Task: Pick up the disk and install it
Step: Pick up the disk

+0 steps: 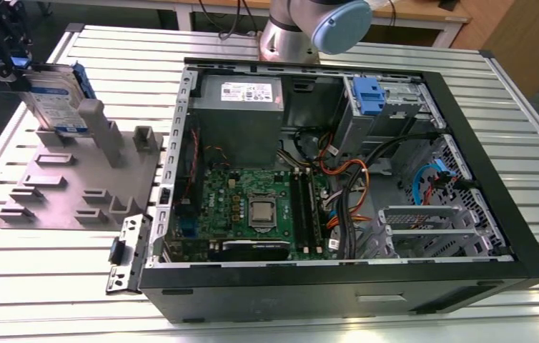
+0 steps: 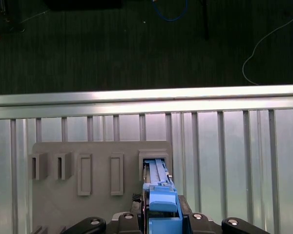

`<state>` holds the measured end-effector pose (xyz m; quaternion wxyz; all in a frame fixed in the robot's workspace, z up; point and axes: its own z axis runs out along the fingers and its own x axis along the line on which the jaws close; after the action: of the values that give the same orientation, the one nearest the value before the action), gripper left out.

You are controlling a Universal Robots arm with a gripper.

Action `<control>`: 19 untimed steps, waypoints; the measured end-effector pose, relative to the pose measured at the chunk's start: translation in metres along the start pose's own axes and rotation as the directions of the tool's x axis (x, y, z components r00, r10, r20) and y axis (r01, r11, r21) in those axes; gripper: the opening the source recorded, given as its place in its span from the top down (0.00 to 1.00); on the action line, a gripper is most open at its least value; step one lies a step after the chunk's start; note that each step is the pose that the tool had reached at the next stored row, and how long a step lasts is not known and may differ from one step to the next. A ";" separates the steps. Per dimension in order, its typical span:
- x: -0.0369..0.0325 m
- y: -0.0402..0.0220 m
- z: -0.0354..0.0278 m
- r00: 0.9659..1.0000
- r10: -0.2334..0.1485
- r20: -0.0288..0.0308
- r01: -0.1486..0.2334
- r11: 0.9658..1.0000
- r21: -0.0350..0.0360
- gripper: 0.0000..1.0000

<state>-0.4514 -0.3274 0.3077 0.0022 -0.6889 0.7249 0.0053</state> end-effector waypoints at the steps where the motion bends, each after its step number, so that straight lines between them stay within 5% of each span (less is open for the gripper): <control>1: 0.0000 0.0000 0.0000 1.000 0.000 0.000 0.000 1.000 0.000 0.64; 19: 0.0000 0.0001 -0.0038 1.000 0.000 0.000 0.000 1.000 0.000 0.64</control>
<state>-0.4514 -0.3274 0.3115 0.0023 -0.6889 0.7249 0.0053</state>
